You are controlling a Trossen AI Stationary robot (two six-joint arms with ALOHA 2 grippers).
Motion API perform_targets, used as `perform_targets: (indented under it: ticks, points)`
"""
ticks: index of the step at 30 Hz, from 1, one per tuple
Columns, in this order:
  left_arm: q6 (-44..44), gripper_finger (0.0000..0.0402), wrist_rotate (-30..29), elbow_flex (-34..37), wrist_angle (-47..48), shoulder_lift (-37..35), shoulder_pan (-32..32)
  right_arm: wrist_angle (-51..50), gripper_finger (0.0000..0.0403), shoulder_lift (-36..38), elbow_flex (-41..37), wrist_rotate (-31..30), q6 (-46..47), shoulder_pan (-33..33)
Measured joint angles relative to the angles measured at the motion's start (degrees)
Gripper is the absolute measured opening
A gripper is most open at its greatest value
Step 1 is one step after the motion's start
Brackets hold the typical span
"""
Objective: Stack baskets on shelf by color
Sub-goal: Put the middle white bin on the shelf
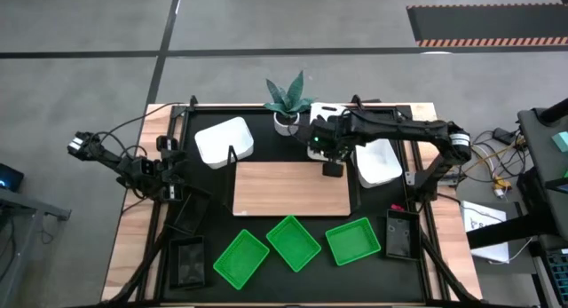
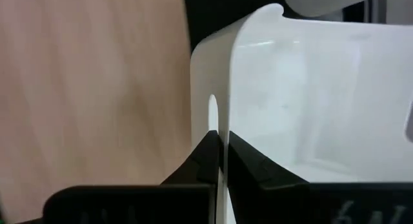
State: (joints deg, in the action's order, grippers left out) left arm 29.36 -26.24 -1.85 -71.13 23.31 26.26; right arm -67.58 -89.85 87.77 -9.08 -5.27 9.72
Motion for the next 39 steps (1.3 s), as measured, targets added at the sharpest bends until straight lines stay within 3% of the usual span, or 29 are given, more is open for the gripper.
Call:
perform_targets:
  ticks: [13,22,29,39]
  points:
    - [0.02,0.0099,0.02,0.0,-0.37,0.02,-0.02,1.2,0.0009,0.4,0.0,0.02,10.71,-13.29]
    - [0.02,0.0099,0.02,0.0,-0.41,-0.07,-0.01,10.01,0.0009,-0.27,-0.14,0.11,13.62,-20.28]
    - [-0.05,0.0099,0.02,0.0,-0.42,-0.1,-0.02,23.01,0.0009,-1.07,-0.7,0.24,11.69,-21.86]
    - [-0.17,0.0099,0.02,0.0,-0.42,-0.11,-0.01,25.33,0.0008,-8.5,0.07,-0.08,9.26,-21.68]
